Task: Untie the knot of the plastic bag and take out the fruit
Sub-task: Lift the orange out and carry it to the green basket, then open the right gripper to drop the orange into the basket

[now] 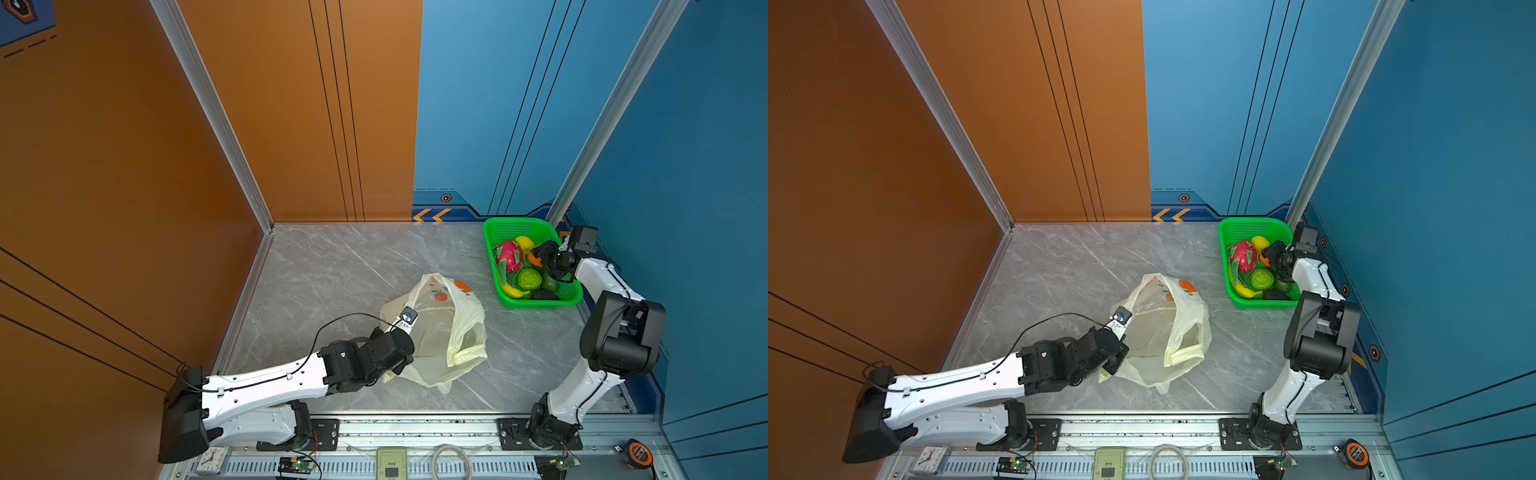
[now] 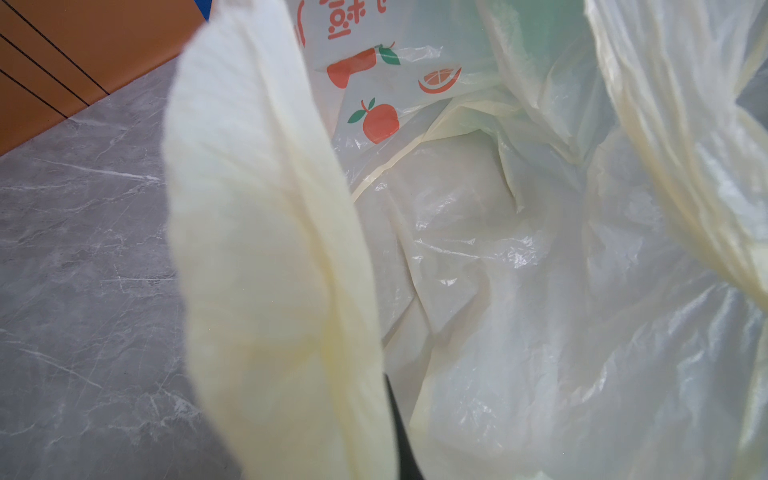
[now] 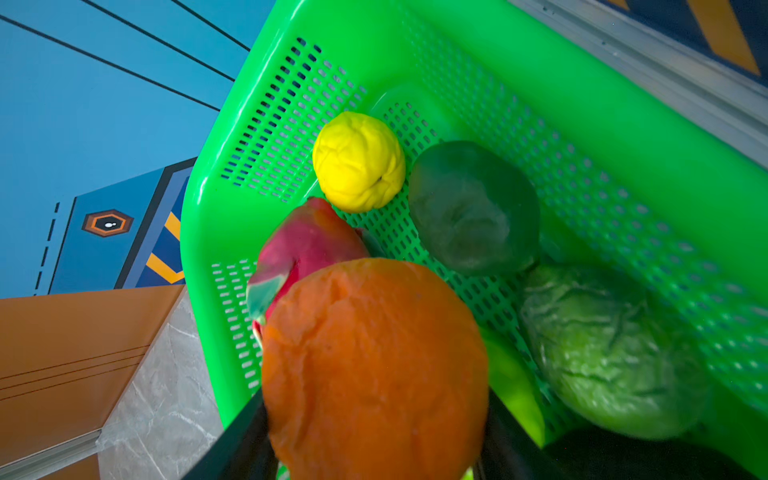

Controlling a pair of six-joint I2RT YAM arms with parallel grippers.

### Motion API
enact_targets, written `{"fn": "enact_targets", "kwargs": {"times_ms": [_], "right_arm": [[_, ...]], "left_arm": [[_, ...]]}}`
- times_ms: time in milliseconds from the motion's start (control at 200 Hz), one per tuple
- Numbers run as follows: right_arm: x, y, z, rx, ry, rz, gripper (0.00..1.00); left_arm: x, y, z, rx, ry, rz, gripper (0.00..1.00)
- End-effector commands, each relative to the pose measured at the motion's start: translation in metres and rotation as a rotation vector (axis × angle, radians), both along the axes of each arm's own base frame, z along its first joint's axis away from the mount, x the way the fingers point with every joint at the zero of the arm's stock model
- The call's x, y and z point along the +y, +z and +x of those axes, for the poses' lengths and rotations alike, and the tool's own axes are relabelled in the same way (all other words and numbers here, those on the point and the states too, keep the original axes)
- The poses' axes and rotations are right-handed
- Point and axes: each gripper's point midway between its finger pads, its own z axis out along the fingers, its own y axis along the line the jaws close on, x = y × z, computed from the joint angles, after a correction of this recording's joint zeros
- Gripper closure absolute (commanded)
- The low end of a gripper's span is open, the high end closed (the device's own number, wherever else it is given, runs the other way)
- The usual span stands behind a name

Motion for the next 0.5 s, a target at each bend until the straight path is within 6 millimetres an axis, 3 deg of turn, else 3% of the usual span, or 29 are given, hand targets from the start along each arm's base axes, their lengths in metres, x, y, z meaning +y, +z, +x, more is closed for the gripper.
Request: {"fn": "enact_targets", "kwargs": {"times_ms": [0,105,235,496], "right_arm": [[-0.012,0.010,0.022,-0.043,-0.004,-0.031,0.42],[-0.014,-0.002,0.032,-0.019,-0.004,-0.025,0.39],[-0.014,-0.012,0.039,0.005,0.002,-0.034,0.24],[-0.006,0.004,0.035,-0.001,0.029,-0.075,0.13]], "left_arm": [[-0.005,0.015,0.002,-0.026,0.021,-0.043,1.00],[-0.005,0.013,0.003,-0.023,0.025,-0.040,1.00],[-0.006,0.014,0.003,-0.022,0.029,-0.041,1.00],[-0.006,0.017,0.004,-0.033,0.037,-0.041,1.00]]}}
